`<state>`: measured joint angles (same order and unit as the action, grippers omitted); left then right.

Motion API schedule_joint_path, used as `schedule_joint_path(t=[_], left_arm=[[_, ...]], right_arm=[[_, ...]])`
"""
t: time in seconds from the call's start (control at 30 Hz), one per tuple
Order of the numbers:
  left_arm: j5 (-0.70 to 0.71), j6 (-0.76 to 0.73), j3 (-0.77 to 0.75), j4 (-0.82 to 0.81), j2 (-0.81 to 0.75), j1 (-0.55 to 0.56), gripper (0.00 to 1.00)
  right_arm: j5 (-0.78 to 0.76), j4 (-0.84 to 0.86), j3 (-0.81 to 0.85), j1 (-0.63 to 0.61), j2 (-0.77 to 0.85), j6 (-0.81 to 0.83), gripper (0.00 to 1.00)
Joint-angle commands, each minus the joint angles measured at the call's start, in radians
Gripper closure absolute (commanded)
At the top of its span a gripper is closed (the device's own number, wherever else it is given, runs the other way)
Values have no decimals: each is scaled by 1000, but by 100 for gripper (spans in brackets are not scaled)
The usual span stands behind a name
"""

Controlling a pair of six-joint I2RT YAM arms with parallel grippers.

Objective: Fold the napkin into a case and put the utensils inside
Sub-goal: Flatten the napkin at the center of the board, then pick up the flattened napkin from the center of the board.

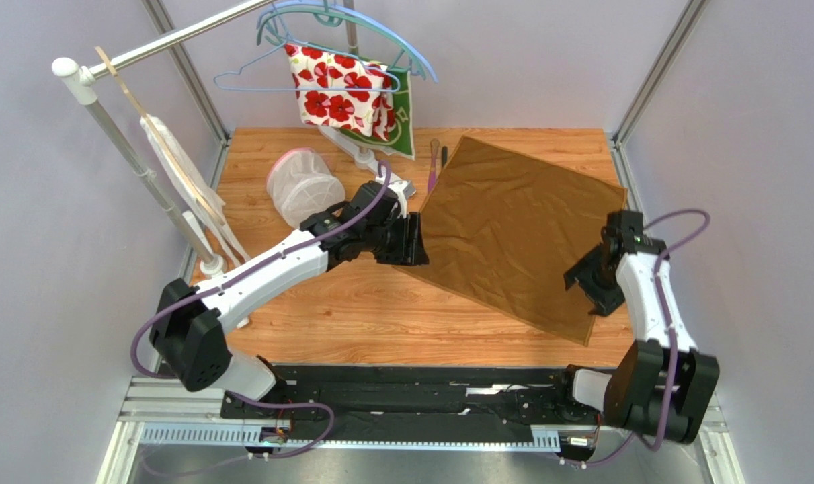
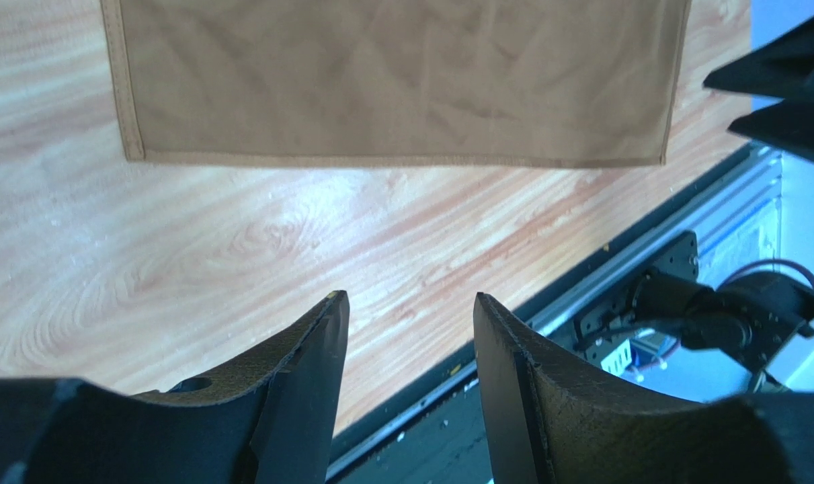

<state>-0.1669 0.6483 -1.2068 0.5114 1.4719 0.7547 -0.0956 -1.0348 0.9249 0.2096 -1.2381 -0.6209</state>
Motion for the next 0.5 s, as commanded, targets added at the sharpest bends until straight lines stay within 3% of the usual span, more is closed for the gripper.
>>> schedule_joint_path(t=[0.0, 0.1, 0.17, 0.47], left_arm=[[-36, -6, 26, 9, -103, 0, 42], [-59, -30, 18, 32, -128, 0, 42], [-62, -42, 15, 41, -137, -2, 42], [-54, -87, 10, 94, -154, -32, 42]], right_arm=[[8, 41, -132, 83, 132, -92, 36], [-12, 36, -219, 123, 144, -149, 39], [-7, 45, -256, 146, 121, -171, 47], [-105, 56, -253, 175, 83, -217, 52]])
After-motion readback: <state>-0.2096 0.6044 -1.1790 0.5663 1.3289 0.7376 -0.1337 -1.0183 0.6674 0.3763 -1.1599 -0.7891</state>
